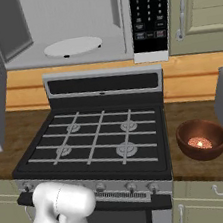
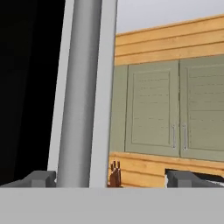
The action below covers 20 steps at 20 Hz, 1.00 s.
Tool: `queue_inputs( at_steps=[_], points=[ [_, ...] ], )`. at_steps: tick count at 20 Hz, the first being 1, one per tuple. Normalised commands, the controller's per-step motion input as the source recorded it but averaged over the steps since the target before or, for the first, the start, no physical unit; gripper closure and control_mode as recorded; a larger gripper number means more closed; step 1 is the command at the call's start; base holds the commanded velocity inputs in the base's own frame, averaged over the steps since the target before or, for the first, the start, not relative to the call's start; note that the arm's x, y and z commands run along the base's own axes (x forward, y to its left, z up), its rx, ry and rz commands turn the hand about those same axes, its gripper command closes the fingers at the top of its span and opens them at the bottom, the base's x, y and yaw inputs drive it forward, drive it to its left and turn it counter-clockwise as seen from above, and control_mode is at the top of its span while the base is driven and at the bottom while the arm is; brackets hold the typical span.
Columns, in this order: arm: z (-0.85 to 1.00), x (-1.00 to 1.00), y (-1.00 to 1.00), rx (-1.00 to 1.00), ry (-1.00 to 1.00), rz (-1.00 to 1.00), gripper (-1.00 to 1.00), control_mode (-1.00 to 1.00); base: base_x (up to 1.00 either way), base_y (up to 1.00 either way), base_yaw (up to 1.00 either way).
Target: Open the microwave, place the bowl with waffle inside the microwave, then close the microwave door and turn it on.
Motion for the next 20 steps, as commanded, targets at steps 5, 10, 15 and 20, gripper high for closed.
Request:
queue_inputs(
  at_steps=[5,10,15,20],
  points=[
    [-0.07,-0.06,0.19,0.00,0.05,0.40,-1.00,-1.00,0.00,0.00,0.00],
    [-0.03,0.00,0.29,0.00,0.02,0.31,-1.00,-1.00,0.00,0.00,0.00],
    [0.02,-0.28,0.11,0.00,0.00,0.16,-1.00,-1.00,0.00,0.00,0.00],
    [0.00,-0.43,-0.67,0.18,0.03,0.25,-1.00,-1.00,0.00,0.00,0.00]
  ],
)
